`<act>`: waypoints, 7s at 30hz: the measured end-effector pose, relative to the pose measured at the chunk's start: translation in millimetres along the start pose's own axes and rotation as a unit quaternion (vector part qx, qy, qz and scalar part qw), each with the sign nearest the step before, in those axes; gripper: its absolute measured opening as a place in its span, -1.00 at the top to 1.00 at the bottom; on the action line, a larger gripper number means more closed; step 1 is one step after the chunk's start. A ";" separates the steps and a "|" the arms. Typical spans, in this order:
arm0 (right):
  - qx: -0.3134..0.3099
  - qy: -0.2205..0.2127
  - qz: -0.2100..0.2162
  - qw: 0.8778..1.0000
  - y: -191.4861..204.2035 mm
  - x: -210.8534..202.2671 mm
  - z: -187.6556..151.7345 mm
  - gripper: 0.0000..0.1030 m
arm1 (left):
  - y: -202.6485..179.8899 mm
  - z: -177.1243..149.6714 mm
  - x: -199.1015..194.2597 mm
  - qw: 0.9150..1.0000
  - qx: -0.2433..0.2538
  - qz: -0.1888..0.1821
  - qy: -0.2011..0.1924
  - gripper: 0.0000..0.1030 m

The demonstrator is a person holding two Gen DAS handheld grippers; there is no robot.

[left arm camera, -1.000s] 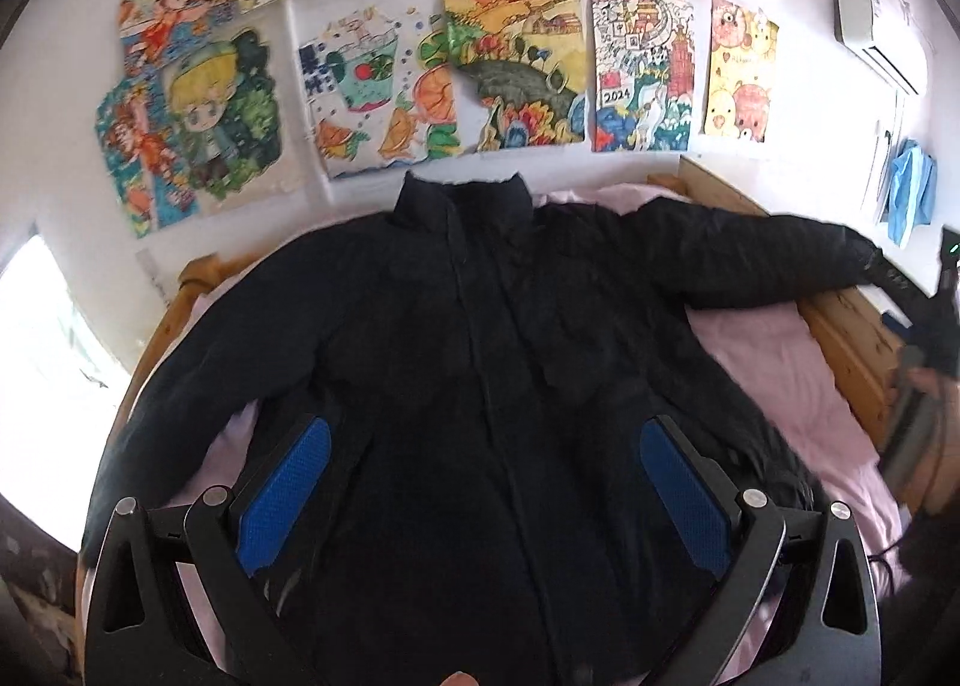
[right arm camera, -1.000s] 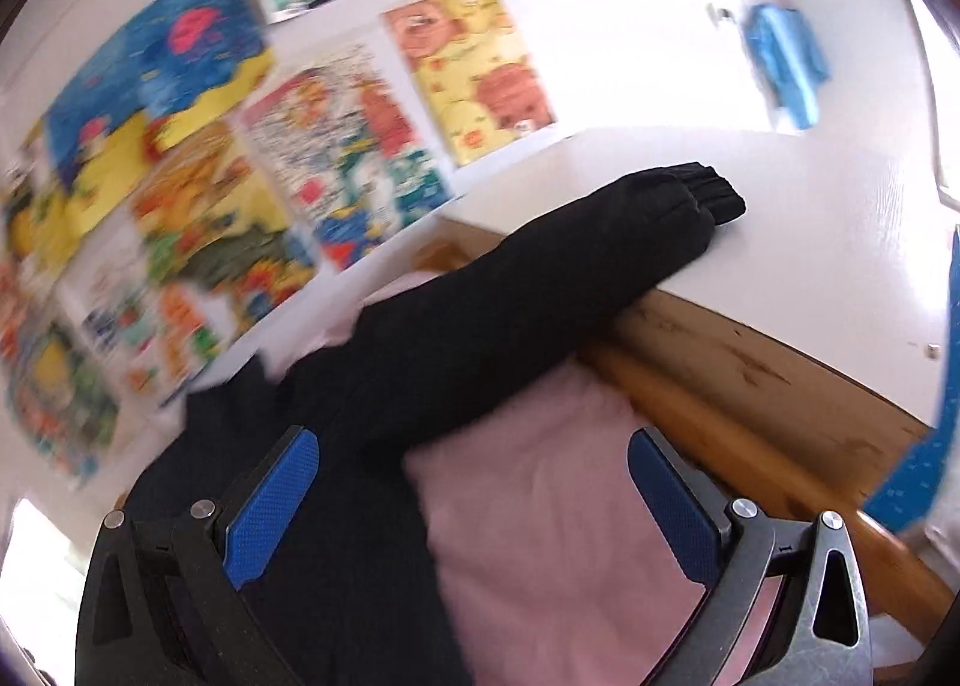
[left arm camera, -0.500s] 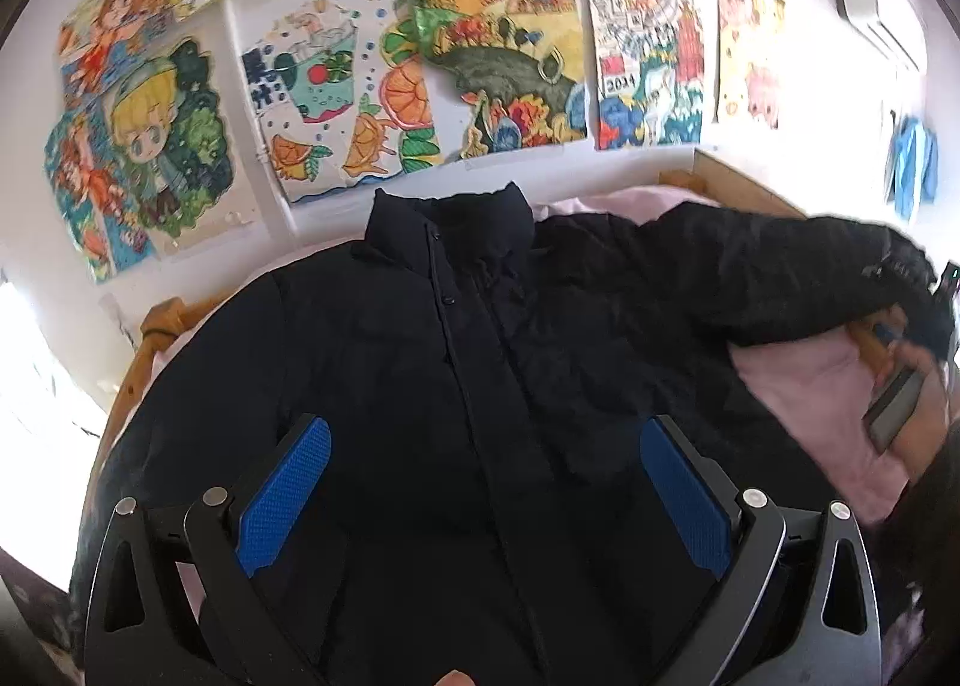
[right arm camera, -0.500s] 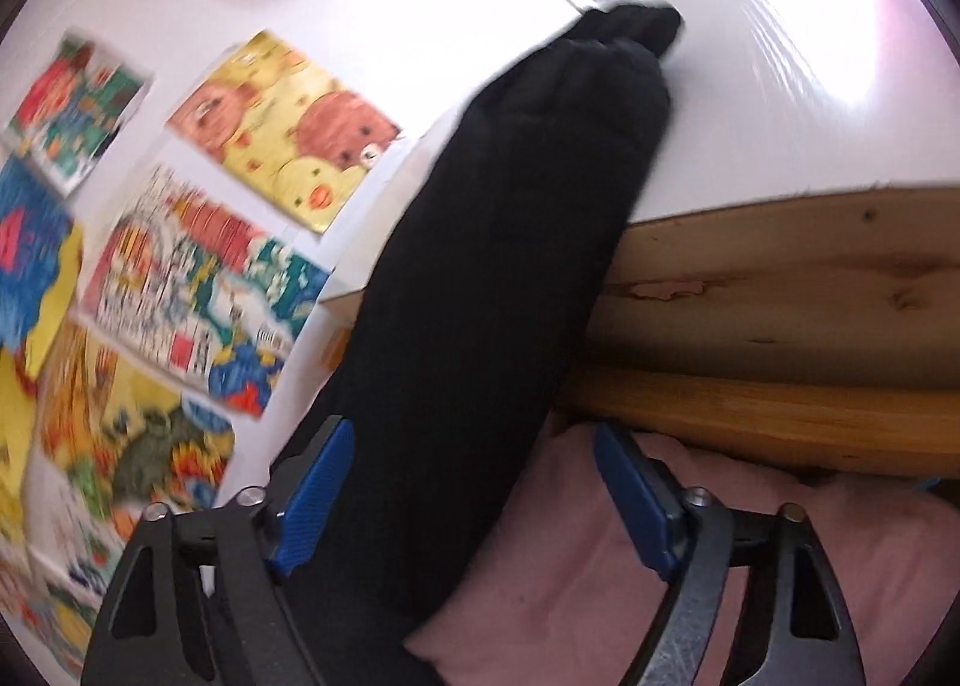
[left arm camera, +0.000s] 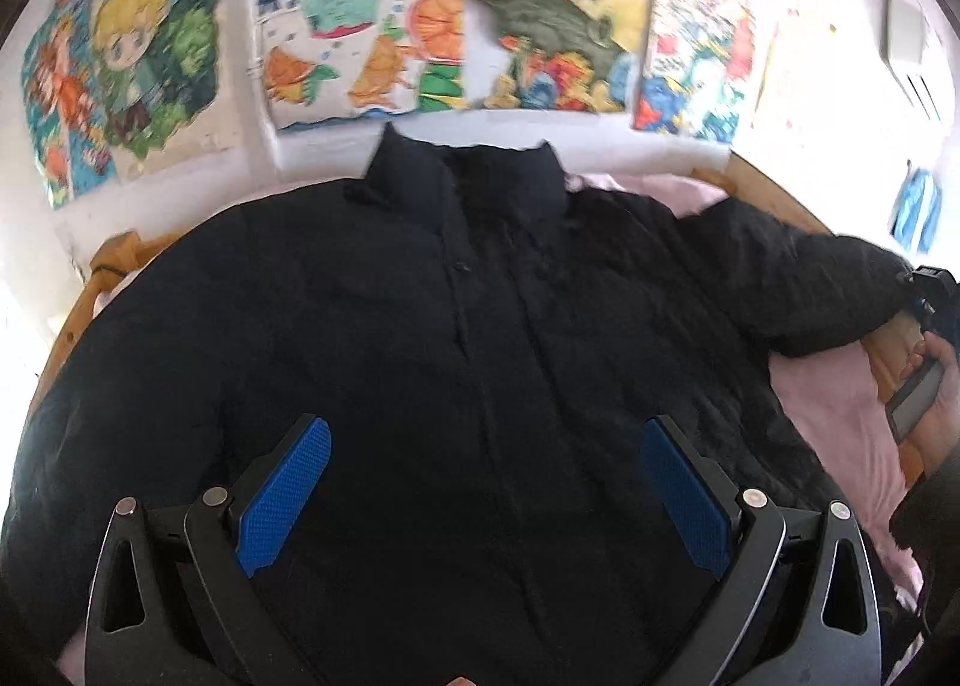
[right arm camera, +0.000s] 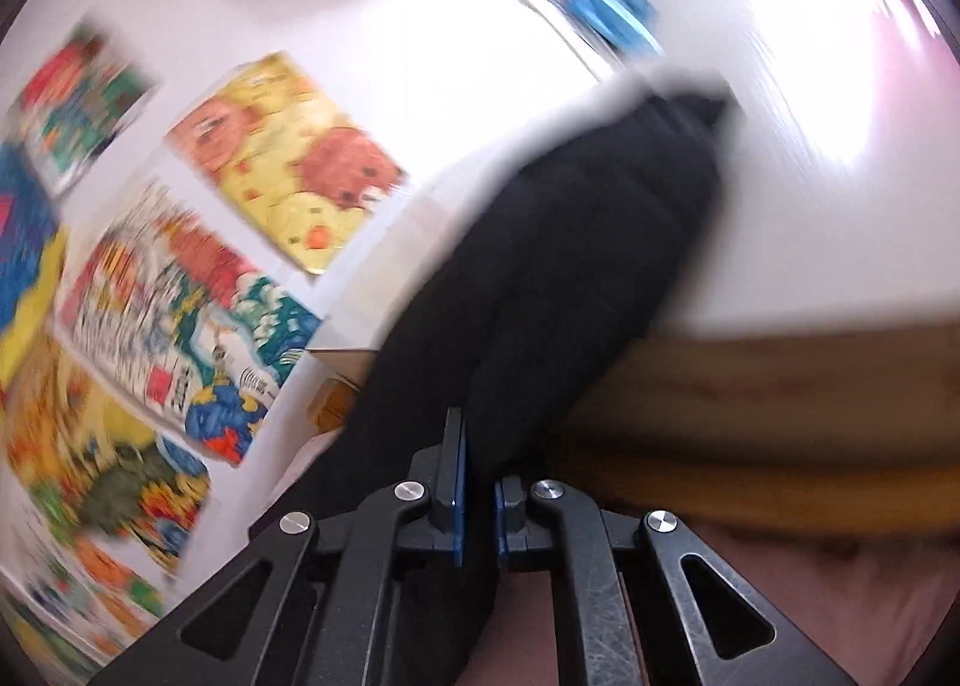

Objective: Fold large clothes

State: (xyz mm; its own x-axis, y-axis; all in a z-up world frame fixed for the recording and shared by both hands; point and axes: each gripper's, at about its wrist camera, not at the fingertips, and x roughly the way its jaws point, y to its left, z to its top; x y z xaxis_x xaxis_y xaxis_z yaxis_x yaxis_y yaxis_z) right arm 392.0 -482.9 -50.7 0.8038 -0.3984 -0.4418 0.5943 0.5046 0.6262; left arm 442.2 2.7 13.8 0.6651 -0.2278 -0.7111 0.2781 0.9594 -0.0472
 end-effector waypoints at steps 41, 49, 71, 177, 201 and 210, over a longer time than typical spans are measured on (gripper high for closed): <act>-0.723 0.139 0.262 0.624 210.5 -110.9 -341.6 -0.26 | 174.3 -1.5 47.7 0.989 -0.141 -0.004 0.051 -0.94; -0.625 0.156 0.254 0.721 183.3 -114.8 -292.4 -0.38 | 170.5 -3.0 73.6 0.985 -0.138 0.051 0.089 0.78; -0.553 0.205 0.078 0.804 155.5 -22.1 -283.8 -0.54 | 187.2 -8.6 11.2 0.988 -0.135 0.071 -0.011 0.63; -0.341 0.378 0.211 0.835 111.9 -15.1 -219.5 0.88 | 188.8 -12.4 13.3 0.981 -0.191 0.027 0.002 -0.42; -0.365 0.248 0.206 0.874 109.2 -21.7 -183.4 0.25 | 163.3 -16.9 88.2 0.991 -0.075 0.083 0.071 -0.62; -0.391 0.254 0.226 0.855 122.9 -26.4 -194.5 -0.41 | 170.7 -6.3 49.2 0.993 -0.111 0.036 0.006 -0.63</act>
State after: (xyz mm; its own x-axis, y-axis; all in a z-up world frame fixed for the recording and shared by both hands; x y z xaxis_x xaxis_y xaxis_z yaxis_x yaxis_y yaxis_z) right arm 448.9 -261.4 -86.9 0.7452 0.2570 -0.6153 -0.1040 0.9562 0.2734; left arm 518.0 156.3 -33.6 0.6697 -0.1559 -0.7261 0.0686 0.9865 -0.1486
